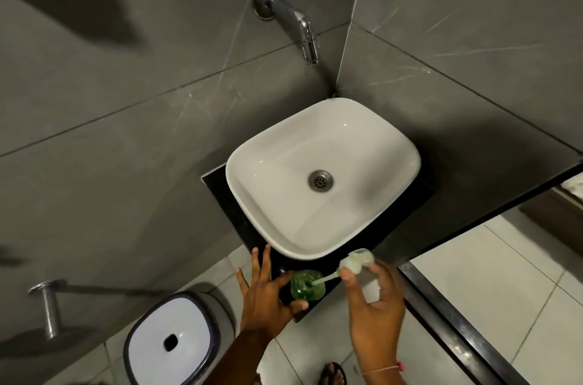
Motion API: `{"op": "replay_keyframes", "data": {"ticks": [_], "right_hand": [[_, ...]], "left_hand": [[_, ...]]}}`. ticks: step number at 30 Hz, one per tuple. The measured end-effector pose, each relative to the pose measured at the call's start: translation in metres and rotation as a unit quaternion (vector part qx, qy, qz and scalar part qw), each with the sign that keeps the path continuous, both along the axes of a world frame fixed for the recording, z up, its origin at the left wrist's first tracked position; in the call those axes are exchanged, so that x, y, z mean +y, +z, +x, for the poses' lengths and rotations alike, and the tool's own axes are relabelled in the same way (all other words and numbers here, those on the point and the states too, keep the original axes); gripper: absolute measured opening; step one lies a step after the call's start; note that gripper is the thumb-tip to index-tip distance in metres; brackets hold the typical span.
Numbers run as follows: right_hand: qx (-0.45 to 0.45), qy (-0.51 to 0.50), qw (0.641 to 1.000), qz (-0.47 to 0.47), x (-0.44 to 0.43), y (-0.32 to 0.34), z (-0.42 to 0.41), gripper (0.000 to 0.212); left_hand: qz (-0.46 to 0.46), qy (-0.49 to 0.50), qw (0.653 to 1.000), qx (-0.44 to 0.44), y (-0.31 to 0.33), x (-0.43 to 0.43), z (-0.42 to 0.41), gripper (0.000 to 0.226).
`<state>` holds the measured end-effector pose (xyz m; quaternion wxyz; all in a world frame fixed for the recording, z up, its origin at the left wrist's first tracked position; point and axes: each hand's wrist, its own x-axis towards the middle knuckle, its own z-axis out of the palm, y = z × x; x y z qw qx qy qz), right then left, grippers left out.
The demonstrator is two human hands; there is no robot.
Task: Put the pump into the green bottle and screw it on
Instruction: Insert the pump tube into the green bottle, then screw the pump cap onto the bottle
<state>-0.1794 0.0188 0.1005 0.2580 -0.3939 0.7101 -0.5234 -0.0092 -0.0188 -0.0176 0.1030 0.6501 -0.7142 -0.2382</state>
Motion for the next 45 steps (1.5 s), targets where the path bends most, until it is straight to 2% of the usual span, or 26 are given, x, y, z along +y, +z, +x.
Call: {"op": "replay_keyframes", "data": {"ticks": [5,12,17,23,30,33,37,40,43,45], "right_hand": [[0.092,0.059,0.993,-0.038,-0.003,-0.032,0.014,0.032],[0.167,0.126,0.977,0.030,-0.003,-0.077,0.022,0.030],[0.159,0.122,0.978,0.054,-0.001,-0.085,0.023,0.031],[0.181,0.141,0.970,0.078,-0.006,-0.080,0.018,0.048],[0.197,0.149,0.968,0.046,-0.009,-0.084,0.016,0.031],[0.221,0.118,0.966,0.057,-0.009,-0.086,0.019,0.040],[0.212,0.093,0.963,0.138,-0.015,-0.080,0.031,0.046],[0.212,0.110,0.964,0.116,-0.008,-0.079,0.034,0.056],[0.192,0.102,0.974,0.063,-0.002,-0.080,0.030,0.041],[0.187,0.078,0.974,0.104,-0.008,-0.078,0.033,0.041]], "left_hand": [[0.017,0.002,1.000,-0.008,0.002,0.000,-0.001,0.071],[0.024,0.001,1.000,-0.017,0.002,0.003,-0.001,0.069],[0.028,0.006,0.999,-0.016,0.002,0.005,-0.002,0.061],[0.033,0.008,0.999,-0.021,0.001,0.005,-0.002,0.058],[0.034,0.012,0.999,-0.007,0.002,0.004,-0.003,0.065],[0.033,0.011,0.999,-0.006,0.000,0.006,-0.002,0.065],[0.036,0.012,0.999,-0.013,0.000,0.006,-0.003,0.057],[0.025,0.018,0.999,0.004,0.001,0.005,-0.003,0.050],[0.024,0.011,1.000,-0.011,-0.001,0.006,-0.003,0.057],[0.027,0.010,0.999,-0.017,-0.001,0.006,-0.004,0.058]]}}
